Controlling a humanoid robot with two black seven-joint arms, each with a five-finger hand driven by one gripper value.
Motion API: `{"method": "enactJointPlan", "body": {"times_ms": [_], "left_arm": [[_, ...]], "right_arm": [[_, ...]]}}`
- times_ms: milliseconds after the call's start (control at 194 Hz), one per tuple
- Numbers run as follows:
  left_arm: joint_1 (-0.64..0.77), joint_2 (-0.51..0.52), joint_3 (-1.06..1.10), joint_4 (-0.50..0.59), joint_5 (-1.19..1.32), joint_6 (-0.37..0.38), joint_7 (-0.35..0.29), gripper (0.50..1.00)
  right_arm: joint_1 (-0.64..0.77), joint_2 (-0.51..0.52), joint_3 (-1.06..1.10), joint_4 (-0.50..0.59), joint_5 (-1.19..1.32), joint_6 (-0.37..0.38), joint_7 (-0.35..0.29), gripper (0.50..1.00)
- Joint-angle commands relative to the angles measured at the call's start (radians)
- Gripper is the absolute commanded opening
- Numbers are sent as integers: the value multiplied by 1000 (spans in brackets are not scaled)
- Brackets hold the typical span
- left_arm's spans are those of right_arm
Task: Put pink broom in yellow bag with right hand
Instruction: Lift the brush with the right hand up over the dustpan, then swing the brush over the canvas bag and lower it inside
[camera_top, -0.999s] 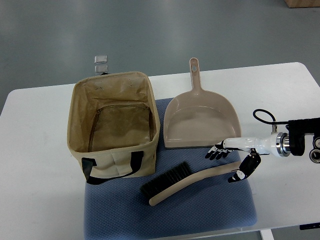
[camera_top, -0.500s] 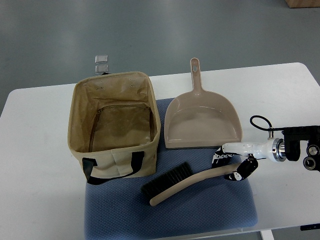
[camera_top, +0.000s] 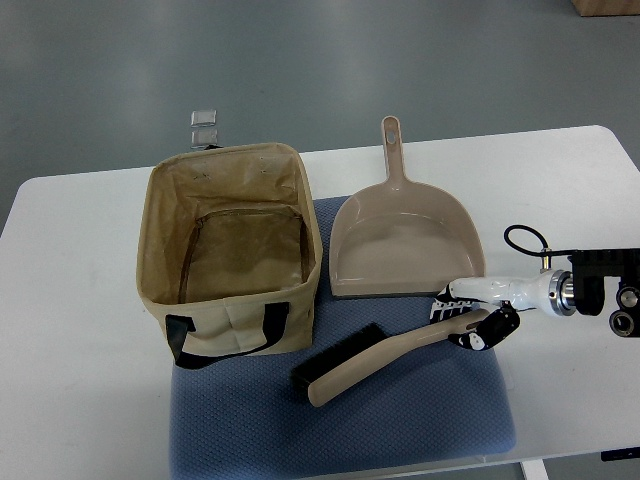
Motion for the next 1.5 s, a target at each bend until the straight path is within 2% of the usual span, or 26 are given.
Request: {"method": "enactJointPlan", "body": {"times_ms": [0, 386, 613, 927, 1252, 1494], "left_arm": [[0, 0, 0, -2, 0, 0, 0, 1000], [-2, 0, 3, -9, 2, 0, 5, 1000], [-5, 0, 3, -14, 5, 0, 6, 1000], [-8, 0, 3, -15, 10, 0, 6, 1000], [-9, 0, 5, -14, 10, 0, 6, 1000], [-9, 0, 3, -14, 10, 0, 6, 1000]], "right_arm": [[32, -29, 10, 11, 3, 7, 0, 500], [196, -204, 30, 97, 6, 102, 14, 500], [211, -348, 182, 101, 9, 237, 14, 500], [211, -508, 412, 95, 49, 374, 8, 500], [219, -471, 503, 54, 99, 375, -18, 500], [277, -236, 503, -51, 92, 363, -66, 500]]}}
